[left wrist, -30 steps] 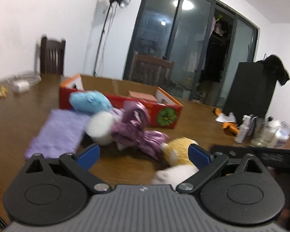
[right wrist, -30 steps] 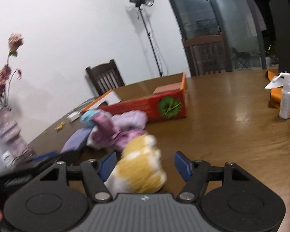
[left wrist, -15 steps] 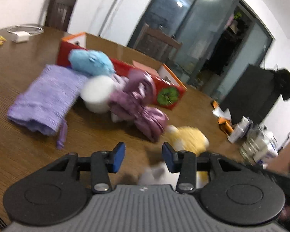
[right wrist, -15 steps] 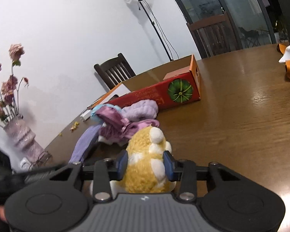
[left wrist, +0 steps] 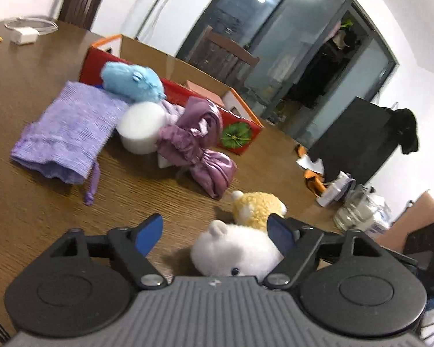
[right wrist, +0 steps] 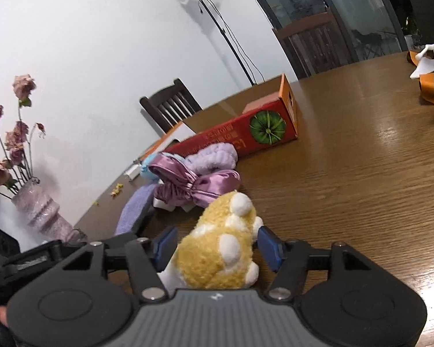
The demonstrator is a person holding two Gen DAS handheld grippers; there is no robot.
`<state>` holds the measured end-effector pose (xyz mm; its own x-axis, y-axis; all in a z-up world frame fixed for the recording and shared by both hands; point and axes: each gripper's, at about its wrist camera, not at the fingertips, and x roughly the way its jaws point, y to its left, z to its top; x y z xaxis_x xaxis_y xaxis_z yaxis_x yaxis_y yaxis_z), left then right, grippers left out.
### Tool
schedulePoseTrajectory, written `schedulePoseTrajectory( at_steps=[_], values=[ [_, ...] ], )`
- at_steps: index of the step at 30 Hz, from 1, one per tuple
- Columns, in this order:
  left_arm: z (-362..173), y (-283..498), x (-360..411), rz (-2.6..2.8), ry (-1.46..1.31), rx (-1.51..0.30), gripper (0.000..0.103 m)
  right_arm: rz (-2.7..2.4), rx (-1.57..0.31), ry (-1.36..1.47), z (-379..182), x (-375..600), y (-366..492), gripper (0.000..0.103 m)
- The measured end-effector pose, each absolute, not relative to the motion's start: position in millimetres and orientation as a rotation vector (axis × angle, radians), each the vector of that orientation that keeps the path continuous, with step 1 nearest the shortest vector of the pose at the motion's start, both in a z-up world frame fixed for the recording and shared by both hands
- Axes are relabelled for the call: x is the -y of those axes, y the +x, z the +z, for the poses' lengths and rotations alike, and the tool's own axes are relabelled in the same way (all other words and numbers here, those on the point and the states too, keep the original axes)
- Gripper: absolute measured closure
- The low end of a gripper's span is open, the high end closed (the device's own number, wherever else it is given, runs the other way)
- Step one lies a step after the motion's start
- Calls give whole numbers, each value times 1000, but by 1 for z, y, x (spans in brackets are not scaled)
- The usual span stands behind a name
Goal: Organize soft objects
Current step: 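Carry the plush sheep with the right gripper into the box and release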
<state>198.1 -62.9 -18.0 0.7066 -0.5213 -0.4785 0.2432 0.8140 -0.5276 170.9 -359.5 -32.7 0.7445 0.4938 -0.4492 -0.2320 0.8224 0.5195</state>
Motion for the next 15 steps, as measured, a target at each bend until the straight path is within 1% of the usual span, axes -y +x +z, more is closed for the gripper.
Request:
schedulePoseTrajectory(
  at_steps=[1,2,3,4,7,9,15],
  values=[
    [-19,200,64,-458,-452,-668,37,407,-619,454,-35,358,174,42],
    [-20,201,66,-473,-445,-678,42,410,-630,463,-37,359,176,43],
    [-22,204,69,-479,-432,-697,53,426,-640,482,-39,360,179,47],
    [-25,207,71,-484,-424,-715,61,441,-646,496,-41,360,182,53],
    [-27,212,74,-498,-455,-708,63,448,-650,464,-38,353,186,56],
    [-22,217,76,-494,-457,-671,63,448,-640,465,-33,352,191,57],
    [16,264,74,-511,-495,-545,64,434,-503,446,10,350,230,58]
  ],
)
